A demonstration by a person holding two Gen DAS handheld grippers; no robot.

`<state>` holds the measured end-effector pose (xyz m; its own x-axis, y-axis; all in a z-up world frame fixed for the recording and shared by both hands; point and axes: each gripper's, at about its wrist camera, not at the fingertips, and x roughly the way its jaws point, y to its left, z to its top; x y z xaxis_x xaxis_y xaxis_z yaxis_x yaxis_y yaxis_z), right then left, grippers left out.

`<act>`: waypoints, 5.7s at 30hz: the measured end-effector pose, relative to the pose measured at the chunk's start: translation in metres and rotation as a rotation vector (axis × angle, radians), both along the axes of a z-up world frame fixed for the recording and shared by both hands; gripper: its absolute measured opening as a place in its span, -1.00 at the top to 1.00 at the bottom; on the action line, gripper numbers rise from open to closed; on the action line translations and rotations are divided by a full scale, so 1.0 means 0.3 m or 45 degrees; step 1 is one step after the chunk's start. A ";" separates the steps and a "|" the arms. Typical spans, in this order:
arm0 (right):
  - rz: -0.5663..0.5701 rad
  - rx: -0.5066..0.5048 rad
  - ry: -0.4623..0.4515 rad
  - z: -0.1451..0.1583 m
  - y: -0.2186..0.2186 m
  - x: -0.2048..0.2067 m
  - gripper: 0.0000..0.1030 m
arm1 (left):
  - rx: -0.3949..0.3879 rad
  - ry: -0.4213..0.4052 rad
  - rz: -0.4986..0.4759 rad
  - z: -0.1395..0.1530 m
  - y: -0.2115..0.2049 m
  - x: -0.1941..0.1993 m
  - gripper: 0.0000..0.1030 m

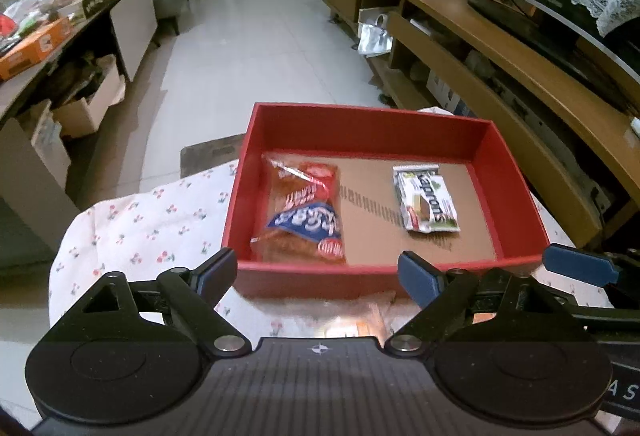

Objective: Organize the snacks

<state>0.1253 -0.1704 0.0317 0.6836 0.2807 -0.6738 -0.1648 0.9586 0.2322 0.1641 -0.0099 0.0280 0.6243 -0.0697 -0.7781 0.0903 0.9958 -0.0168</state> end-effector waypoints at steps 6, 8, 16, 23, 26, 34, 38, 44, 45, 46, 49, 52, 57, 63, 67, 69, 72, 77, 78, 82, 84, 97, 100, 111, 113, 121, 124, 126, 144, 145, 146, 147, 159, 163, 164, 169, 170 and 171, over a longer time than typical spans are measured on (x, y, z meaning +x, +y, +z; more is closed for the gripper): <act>0.033 0.015 0.029 -0.016 0.015 -0.081 -0.48 | 0.012 0.007 -0.002 -0.010 0.021 -0.098 -0.77; 0.047 0.009 0.046 -0.027 0.029 -0.108 -0.48 | 0.005 0.025 -0.002 -0.023 0.034 -0.127 -0.77; 0.110 -0.031 0.148 -0.101 0.084 -0.225 -0.48 | 0.008 0.153 0.012 -0.108 0.078 -0.251 -0.77; 0.144 -0.049 0.222 -0.146 0.101 -0.306 -0.50 | -0.007 0.233 0.016 -0.171 0.104 -0.331 -0.82; 0.137 -0.066 0.237 -0.156 0.101 -0.321 -0.51 | 0.000 0.265 0.036 -0.196 0.109 -0.321 -0.83; 0.126 -0.074 0.250 -0.164 0.083 -0.329 -0.52 | 0.015 0.337 0.072 -0.279 0.074 -0.285 -0.74; 0.148 -0.081 0.260 -0.169 0.081 -0.336 -0.52 | 0.043 0.339 0.085 -0.286 0.073 -0.295 -0.51; 0.157 -0.089 0.279 -0.183 0.092 -0.352 -0.58 | 0.020 0.337 0.092 -0.265 0.099 -0.311 -0.36; 0.166 -0.090 0.286 -0.188 0.100 -0.361 -0.59 | 0.025 0.333 0.091 -0.260 0.101 -0.315 -0.36; 0.174 -0.089 0.293 -0.194 0.107 -0.369 -0.59 | 0.020 0.326 0.090 -0.253 0.106 -0.319 -0.36; 0.202 -0.070 0.323 -0.215 0.131 -0.393 -0.64 | -0.004 0.304 0.087 -0.230 0.118 -0.320 -0.35; 0.204 -0.073 0.360 -0.241 0.156 -0.405 -0.67 | -0.021 0.295 0.088 -0.216 0.129 -0.322 -0.35; 0.234 -0.064 0.413 -0.276 0.210 -0.423 -0.67 | -0.044 0.296 0.079 -0.205 0.141 -0.332 -0.35; 0.318 -0.212 0.393 -0.318 0.257 -0.444 -0.28 | -0.046 0.306 0.042 -0.204 0.136 -0.341 -0.36; 0.326 -0.228 0.364 -0.310 0.230 -0.447 -0.08 | -0.042 0.307 0.012 -0.201 0.123 -0.350 -0.36; 0.330 -0.237 0.346 -0.304 0.220 -0.450 -0.03 | -0.037 0.311 -0.002 -0.202 0.118 -0.355 -0.36; 0.328 -0.236 0.333 -0.297 0.205 -0.449 0.00 | -0.034 0.319 -0.016 -0.203 0.114 -0.364 -0.36; 0.317 -0.221 0.307 -0.279 0.172 -0.451 0.04 | -0.048 0.328 -0.032 -0.198 0.121 -0.385 -0.36; 0.316 -0.217 0.302 -0.275 0.166 -0.450 0.04 | -0.056 0.328 -0.034 -0.195 0.125 -0.389 -0.36; 0.318 -0.206 0.325 -0.291 0.158 -0.439 0.05 | -0.059 0.332 -0.030 -0.190 0.135 -0.392 -0.36; 0.321 -0.197 0.338 -0.299 0.159 -0.437 0.03 | -0.058 0.334 -0.036 -0.188 0.134 -0.397 -0.36; 0.312 -0.149 0.403 -0.329 0.144 -0.407 -0.63 | -0.035 0.401 -0.087 -0.228 0.127 -0.414 -0.37; 0.311 -0.150 0.392 -0.331 0.145 -0.408 -0.60 | -0.022 0.420 -0.110 -0.242 0.119 -0.422 -0.39; 0.355 -0.252 0.269 -0.277 0.169 -0.460 0.09 | 0.035 0.419 -0.166 -0.245 0.086 -0.458 -0.35; 0.347 -0.238 0.246 -0.258 0.160 -0.469 0.10 | 0.037 0.418 -0.172 -0.245 0.082 -0.463 -0.34; 0.294 -0.162 0.182 -0.199 0.119 -0.490 0.11 | 0.006 0.386 -0.174 -0.216 0.082 -0.470 -0.33; 0.285 -0.134 0.166 -0.182 0.109 -0.493 0.11 | -0.013 0.371 -0.168 -0.202 0.087 -0.477 -0.33; 0.278 -0.116 0.145 -0.169 0.101 -0.495 0.11 | -0.027 0.363 -0.165 -0.194 0.091 -0.479 -0.33; 0.196 -0.083 0.079 -0.125 0.060 -0.448 0.11 | -0.080 0.275 -0.181 -0.130 0.064 -0.445 -0.33; 0.190 -0.085 0.072 -0.120 0.057 -0.440 0.11 | -0.080 0.268 -0.183 -0.124 0.059 -0.440 -0.33; 0.185 -0.084 0.068 -0.117 0.054 -0.433 0.11 | -0.080 0.260 -0.184 -0.118 0.054 -0.433 -0.33; 0.179 -0.083 0.063 -0.113 0.051 -0.426 0.11 | -0.081 0.254 -0.184 -0.112 0.051 -0.425 -0.33; 0.122 -0.057 -0.017 -0.041 0.022 -0.313 0.11 | -0.114 0.144 -0.209 -0.008 -0.025 -0.292 -0.10; 0.119 -0.080 -0.038 -0.022 0.022 -0.266 0.11 | -0.107 0.128 -0.214 0.003 -0.056 -0.254 -0.07; 0.117 -0.077 -0.035 -0.021 0.017 -0.259 0.11 | -0.108 0.127 -0.215 0.003 -0.059 -0.246 -0.12; 0.097 -0.085 -0.005 -0.042 -0.020 -0.262 0.11 | -0.103 0.190 -0.182 -0.051 -0.024 -0.244 -0.24; 0.086 -0.084 0.006 -0.049 -0.030 -0.260 0.11 | -0.102 0.219 -0.162 -0.073 -0.014 -0.245 -0.28; 0.077 -0.085 0.017 -0.055 -0.039 -0.260 0.11 | -0.116 0.249 -0.148 -0.092 -0.006 -0.244 -0.28</act>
